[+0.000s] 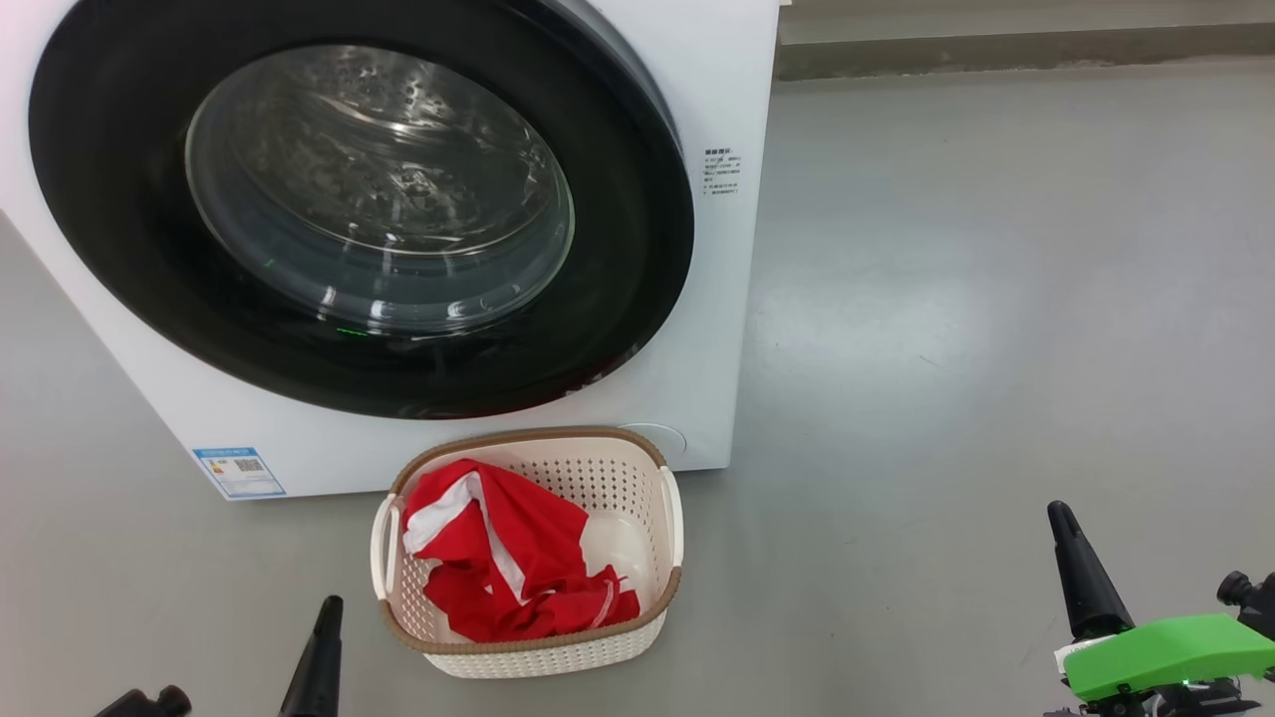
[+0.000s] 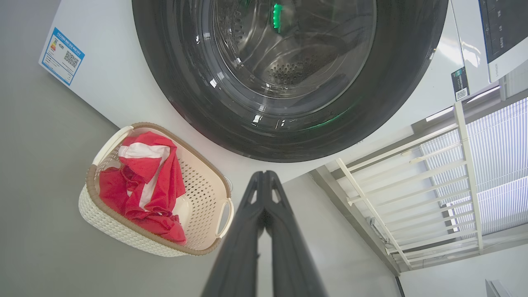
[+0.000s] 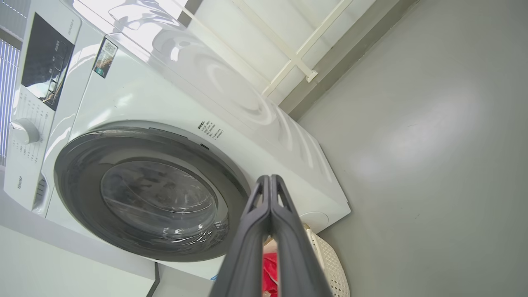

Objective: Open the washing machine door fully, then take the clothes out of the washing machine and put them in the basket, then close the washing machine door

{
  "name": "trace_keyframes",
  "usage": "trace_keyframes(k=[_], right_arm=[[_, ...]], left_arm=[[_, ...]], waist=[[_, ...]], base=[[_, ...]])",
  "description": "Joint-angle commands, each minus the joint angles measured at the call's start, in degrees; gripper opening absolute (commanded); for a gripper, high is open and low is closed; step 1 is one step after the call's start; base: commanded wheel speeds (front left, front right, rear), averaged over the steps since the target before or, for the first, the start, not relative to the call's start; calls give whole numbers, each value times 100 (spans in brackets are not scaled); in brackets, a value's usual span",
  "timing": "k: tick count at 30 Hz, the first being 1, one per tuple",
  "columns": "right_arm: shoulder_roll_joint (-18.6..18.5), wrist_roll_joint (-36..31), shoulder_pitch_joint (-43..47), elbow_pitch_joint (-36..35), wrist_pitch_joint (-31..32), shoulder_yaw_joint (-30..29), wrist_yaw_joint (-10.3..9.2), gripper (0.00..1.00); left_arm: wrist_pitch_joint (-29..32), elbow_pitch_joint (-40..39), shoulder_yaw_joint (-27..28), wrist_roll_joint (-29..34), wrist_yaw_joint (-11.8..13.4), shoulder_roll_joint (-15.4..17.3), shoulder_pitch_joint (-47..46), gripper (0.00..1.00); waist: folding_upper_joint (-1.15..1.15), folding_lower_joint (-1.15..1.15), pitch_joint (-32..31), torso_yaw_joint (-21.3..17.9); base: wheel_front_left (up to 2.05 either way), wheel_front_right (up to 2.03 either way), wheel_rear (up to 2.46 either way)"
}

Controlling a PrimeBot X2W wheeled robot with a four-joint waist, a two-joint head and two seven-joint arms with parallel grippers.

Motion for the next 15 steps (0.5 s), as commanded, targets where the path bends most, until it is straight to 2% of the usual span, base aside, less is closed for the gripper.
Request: trace_keyframes(k=[1,15], right_arm=[[-92,228,-319,-120,40,60,2,0],[-101,1103,-423,-63,259,39,-1,0]], left_arm=[[47,-159,166,-198,-59,71,-296,0],[261,-165,238,-1054,-80,79,-374,0]], waist=[[0,-1,3,-2],[0,-1,25,-19]], base=[[0,0,0],[0,0,0]])
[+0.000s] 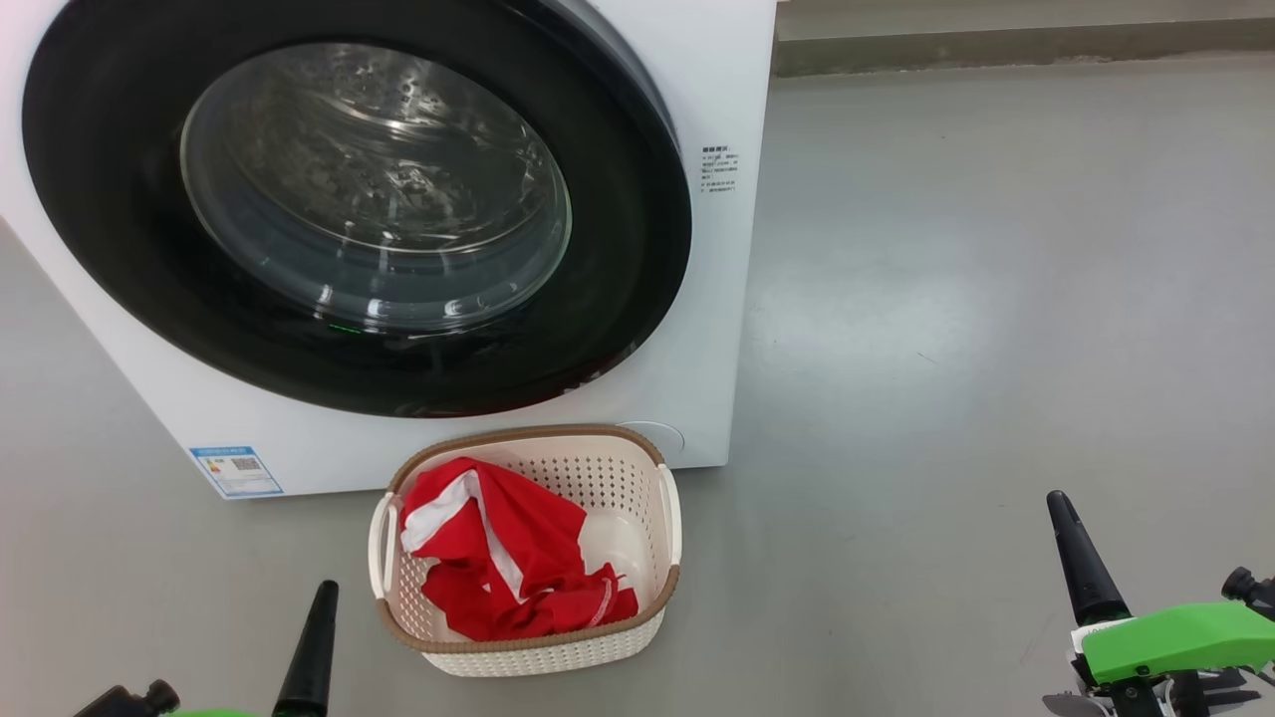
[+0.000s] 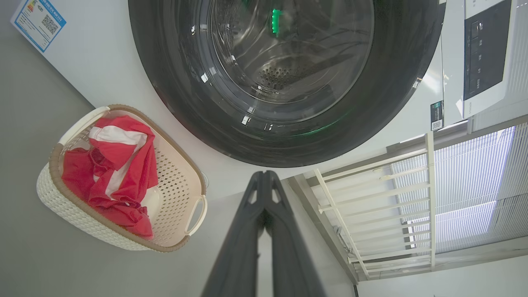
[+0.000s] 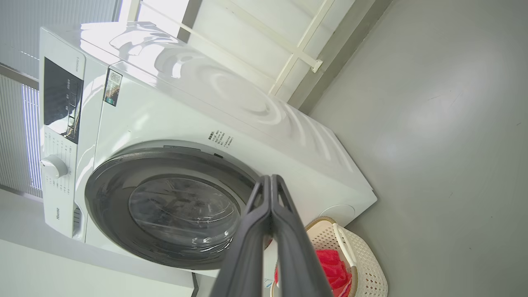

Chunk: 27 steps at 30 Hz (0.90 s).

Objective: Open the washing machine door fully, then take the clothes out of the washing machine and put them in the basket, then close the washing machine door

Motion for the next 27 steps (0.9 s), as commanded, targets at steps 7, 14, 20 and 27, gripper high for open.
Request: trace_keyframes(k=[7,14,20,27], right_arm=[[-99,555,-343,-104,134,56,-1,0],[-104,1025,-398,-73,251,45,-2,0],[-109,1427,-446,-47,352,36,-3,0],[-114,1897,-502,-16,470,25,-4,0]], left_arm=[[146,-157,196,-535,-64,82,-294,0],[262,-161,234,-994,-75,87,-336,0],[361,-164,267,-1388,-84,90,-371,0],[476,-167,306,-1847,-95,95,-413,0]], waist=[[0,0,12,-9],[0,0,23,-18],[0,0,33,-25],[0,0,45,-34]], base=[[0,0,0],[0,0,0],[0,0,0],[0,0,0]])
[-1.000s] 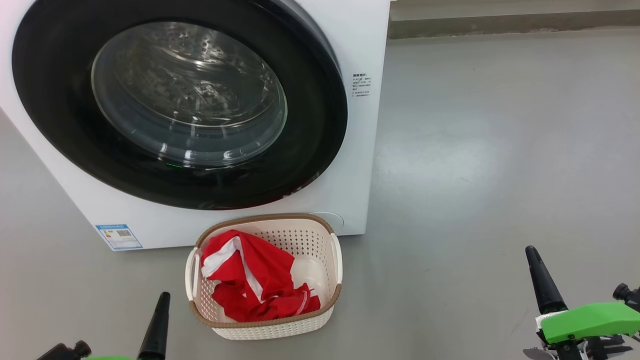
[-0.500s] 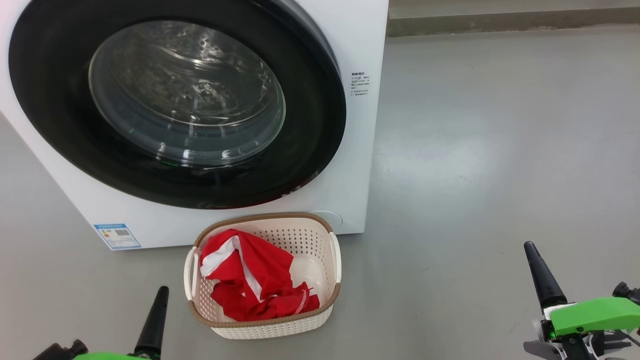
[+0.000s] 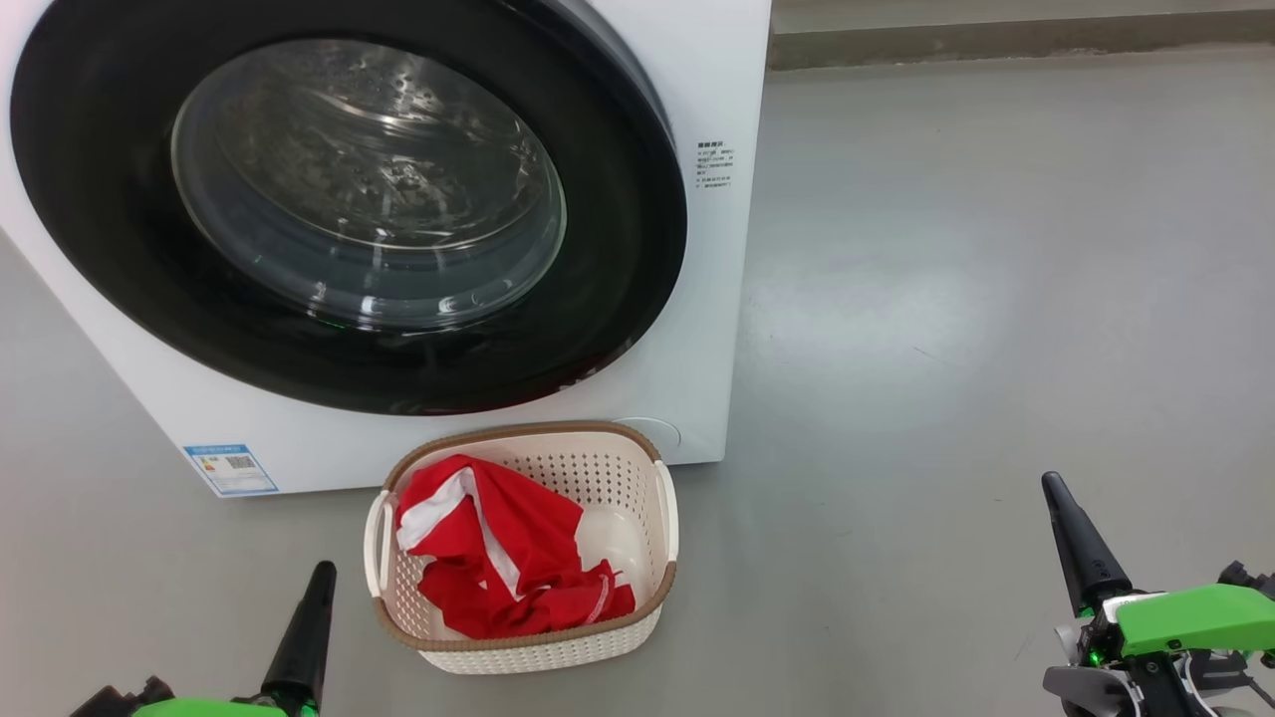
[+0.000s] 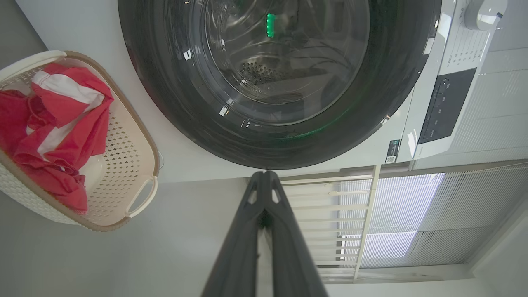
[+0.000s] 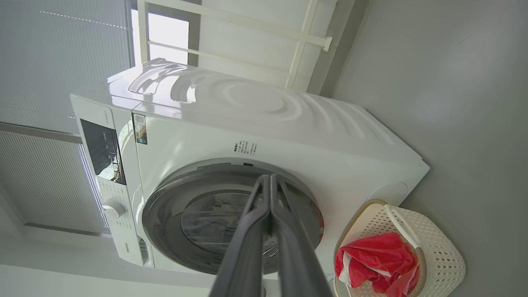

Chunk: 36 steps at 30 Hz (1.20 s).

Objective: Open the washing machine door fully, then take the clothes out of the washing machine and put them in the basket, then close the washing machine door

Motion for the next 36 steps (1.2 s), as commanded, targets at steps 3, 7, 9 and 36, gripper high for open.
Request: trace_keyframes(k=[3,7,9,36], right_arm=[[-95,311,-301,-119,88,59,-4,0],[-98,578,-333,-102,155,52,-4,0],[-98,591,-334,-101,158,52,-4,0],[-98,592,-334,-101,157,53,-4,0]], left_arm=[[86,-156,221,-301,-75,90,-294,0],[151,-158,242,-561,-81,93,-318,0],[154,-158,243,-574,-81,93,-319,0],[153,-159,243,-575,-81,93,-319,0]], waist=[[0,0,5,-4],[0,0,12,-9],[0,0,12,-9],[0,0,12,-9]], base=[[0,0,0],[0,0,0],[0,0,0],[0,0,0]])
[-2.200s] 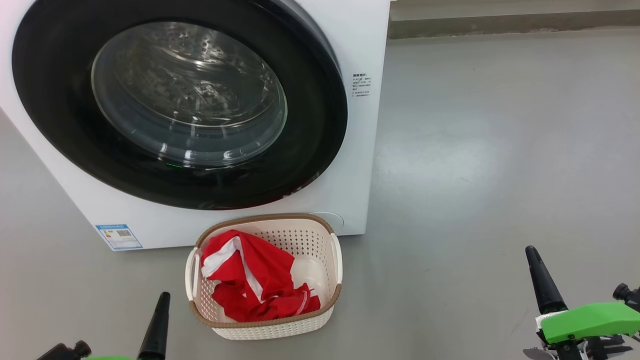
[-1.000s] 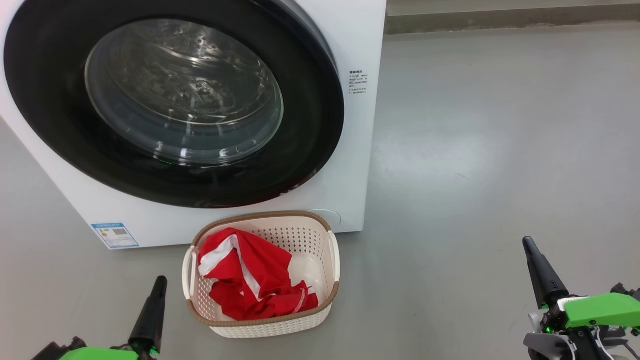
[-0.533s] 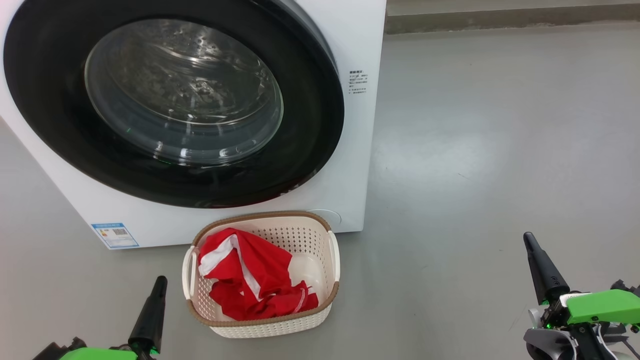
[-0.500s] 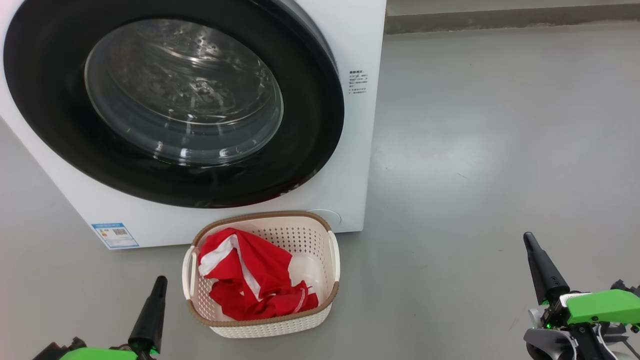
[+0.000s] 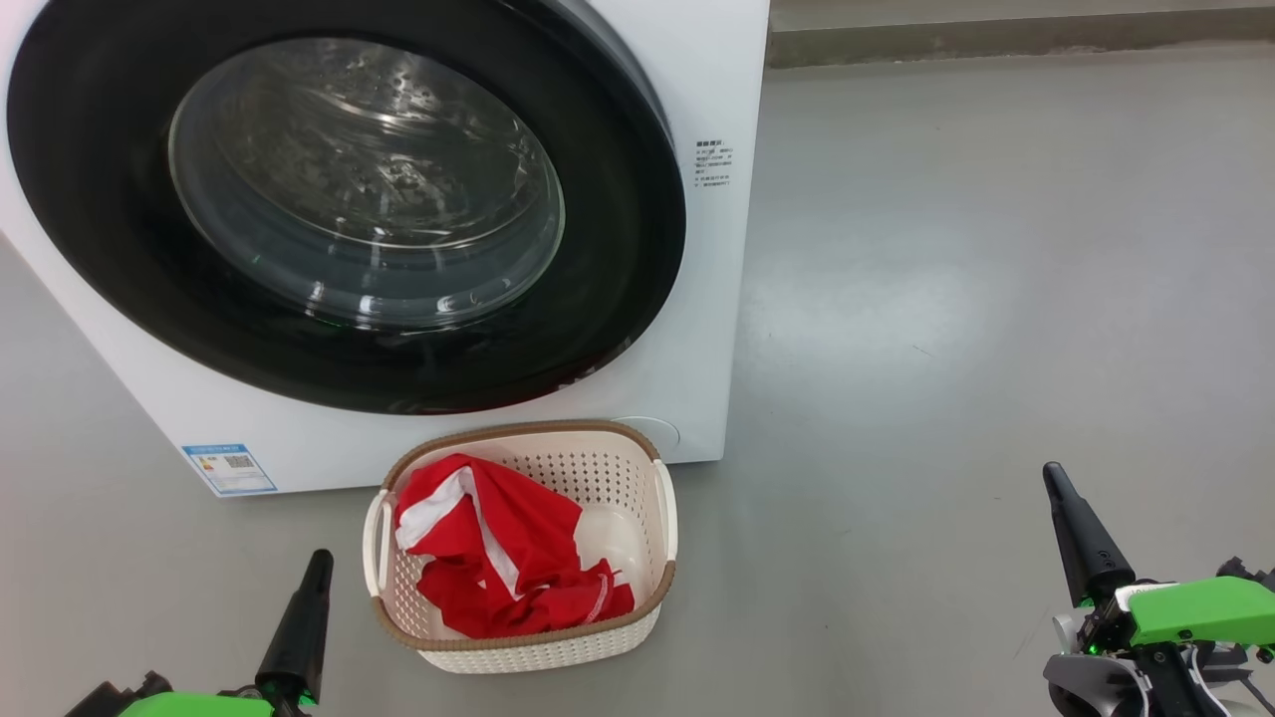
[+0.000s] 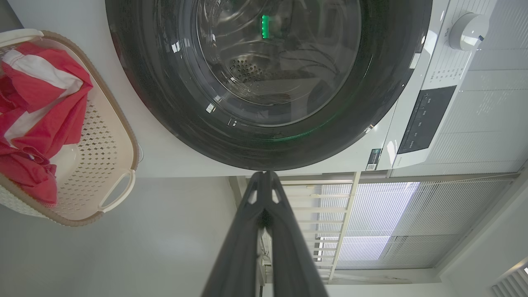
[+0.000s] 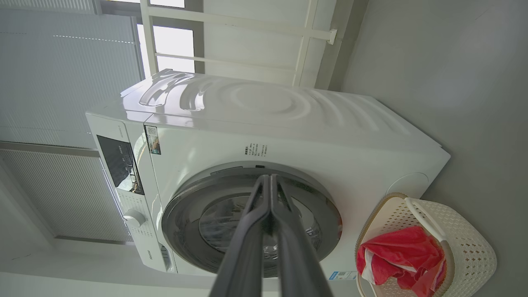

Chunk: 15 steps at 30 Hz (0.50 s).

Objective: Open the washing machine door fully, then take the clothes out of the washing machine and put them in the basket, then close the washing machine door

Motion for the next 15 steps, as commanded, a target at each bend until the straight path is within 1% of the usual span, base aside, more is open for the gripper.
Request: trace_keyframes(k=[1,15], right_arm=[[-92,20,-238,-148,35,80,-3,0],[-92,21,-238,-148,35,80,-3,0]], left_arm=[[35,-150,205,-39,-42,89,-237,0],[35,-151,205,-40,-42,89,-237,0]], waist=[[0,0,0,0],[0,0,0,0]], base=[[0,0,0],[0,0,0]])
